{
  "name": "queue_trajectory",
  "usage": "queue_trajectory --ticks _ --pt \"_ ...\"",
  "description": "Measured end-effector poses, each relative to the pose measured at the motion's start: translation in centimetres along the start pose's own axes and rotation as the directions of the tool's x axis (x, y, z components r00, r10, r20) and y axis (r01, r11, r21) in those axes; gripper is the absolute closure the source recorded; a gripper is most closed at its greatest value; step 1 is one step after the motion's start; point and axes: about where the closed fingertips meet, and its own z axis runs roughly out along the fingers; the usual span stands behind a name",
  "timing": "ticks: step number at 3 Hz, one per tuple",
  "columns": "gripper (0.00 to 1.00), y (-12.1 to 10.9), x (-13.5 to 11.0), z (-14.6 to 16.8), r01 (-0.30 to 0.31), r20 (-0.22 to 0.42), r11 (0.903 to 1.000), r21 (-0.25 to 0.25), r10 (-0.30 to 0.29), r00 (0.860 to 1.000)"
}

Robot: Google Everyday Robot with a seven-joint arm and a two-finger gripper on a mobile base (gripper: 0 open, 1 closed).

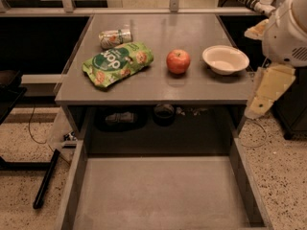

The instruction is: Place apple into top drawer

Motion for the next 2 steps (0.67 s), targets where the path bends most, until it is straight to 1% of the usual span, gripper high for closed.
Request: queue_trajectory --ticks 1,2 --pt "0.00 -2.6 -1.2 1.7 0.045 0.061 0.9980 0.044 -0.048 0.997" --pt "0.00 -4.9 -2.2 3.8 0.048 0.133 0.9980 0.041 -0.053 0.990"
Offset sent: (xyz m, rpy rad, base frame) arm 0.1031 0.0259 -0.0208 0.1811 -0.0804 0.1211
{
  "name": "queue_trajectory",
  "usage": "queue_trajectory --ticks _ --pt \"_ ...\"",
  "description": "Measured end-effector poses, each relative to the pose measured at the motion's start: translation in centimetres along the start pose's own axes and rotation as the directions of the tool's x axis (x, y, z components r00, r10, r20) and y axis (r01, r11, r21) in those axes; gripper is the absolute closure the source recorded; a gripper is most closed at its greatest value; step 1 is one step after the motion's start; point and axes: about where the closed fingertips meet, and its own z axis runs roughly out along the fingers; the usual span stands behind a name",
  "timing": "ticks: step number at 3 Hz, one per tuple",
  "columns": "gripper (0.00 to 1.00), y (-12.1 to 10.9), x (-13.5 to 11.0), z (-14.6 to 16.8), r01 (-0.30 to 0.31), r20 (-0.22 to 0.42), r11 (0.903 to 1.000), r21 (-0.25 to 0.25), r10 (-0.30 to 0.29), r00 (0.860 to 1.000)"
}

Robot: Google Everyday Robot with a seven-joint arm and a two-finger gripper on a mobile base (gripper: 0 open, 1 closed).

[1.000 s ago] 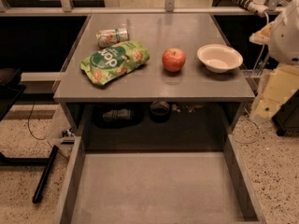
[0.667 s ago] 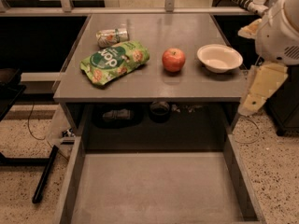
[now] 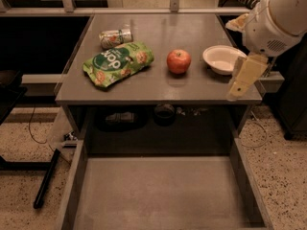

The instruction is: Place apple into top drawer

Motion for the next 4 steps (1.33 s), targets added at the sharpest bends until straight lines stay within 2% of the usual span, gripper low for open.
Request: queue_trajectory --ticks 1,2,3,4 --pt "0.00 -2.1 -0.1 3.2 -0.051 0.073 0.9982 -0.031 0.053 0.996" --pt "0.00 -2.1 -0.1 3.2 -0.051 0.073 0.9982 -0.031 0.053 0.996" --pt "0.00 -2.2 -0.4 3.1 -0.039 0.070 0.9992 -0.010 0.039 0.997" --pt "0.00 -4.2 -1.4 4.8 -0.057 0.134 0.9984 0.002 0.056 0.989"
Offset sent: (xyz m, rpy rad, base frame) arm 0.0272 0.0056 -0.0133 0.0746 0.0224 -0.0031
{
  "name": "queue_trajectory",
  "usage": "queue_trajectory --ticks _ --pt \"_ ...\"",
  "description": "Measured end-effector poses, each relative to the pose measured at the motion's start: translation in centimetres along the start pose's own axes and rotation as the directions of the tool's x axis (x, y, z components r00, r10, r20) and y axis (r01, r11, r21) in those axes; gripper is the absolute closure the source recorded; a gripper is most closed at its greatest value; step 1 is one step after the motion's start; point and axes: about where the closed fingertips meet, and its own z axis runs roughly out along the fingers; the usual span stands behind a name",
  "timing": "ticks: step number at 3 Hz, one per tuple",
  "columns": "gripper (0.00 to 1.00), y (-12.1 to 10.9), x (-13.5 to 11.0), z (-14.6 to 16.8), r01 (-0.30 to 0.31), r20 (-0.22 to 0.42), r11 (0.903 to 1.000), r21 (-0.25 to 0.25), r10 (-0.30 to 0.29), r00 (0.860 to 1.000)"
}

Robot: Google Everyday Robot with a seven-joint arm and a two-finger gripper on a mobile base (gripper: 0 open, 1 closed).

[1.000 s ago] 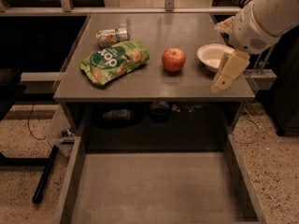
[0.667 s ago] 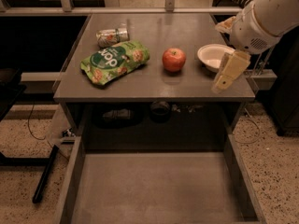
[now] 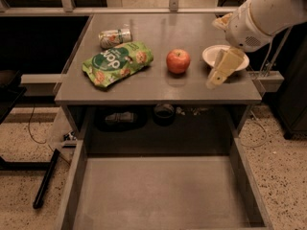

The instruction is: Place apple into top drawer

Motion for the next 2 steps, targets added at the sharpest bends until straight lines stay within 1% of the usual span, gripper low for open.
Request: queue_trajectory --ticks 1,2 --pt "0.00 -2.0 -1.3 2.6 -0.028 0.094 0.9993 -0.022 0.030 0.995" --pt "0.00 -3.3 -2.6 4.8 -0.053 0.181 0.9961 -0.071 0.065 0.981"
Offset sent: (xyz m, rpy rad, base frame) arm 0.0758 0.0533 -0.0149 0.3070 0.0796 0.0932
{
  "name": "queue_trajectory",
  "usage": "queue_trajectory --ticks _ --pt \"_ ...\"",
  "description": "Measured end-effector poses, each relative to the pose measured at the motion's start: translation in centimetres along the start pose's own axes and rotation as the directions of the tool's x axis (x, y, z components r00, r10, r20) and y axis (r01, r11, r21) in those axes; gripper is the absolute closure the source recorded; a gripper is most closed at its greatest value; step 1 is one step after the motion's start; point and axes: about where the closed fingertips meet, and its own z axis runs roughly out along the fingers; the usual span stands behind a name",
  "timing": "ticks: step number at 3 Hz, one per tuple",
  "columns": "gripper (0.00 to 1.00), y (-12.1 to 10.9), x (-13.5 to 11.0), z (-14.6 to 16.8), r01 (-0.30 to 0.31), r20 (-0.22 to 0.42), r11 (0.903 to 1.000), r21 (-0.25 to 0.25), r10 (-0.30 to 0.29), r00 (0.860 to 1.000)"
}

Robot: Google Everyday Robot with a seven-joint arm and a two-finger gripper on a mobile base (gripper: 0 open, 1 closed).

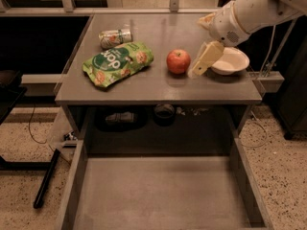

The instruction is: Place apple into top drawer

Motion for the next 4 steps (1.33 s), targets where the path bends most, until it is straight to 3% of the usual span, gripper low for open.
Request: queue_trajectory --ticks 1,2,3,4 --pt "0.00 -0.6 0.2 2.7 -0.049 0.043 0.9975 -0.051 0.051 0.998" --pt "0.00 -1.1 1.2 5.2 -0.083 0.007 0.9945 -0.064 0.084 0.996" --pt "0.00 -2.1 3.6 8.5 -0.132 -0.073 0.9896 -0.058 0.127 0.989" --pt "0.00 -2.1 3.6 8.5 -0.132 -0.074 0.9895 -0.058 0.128 0.989"
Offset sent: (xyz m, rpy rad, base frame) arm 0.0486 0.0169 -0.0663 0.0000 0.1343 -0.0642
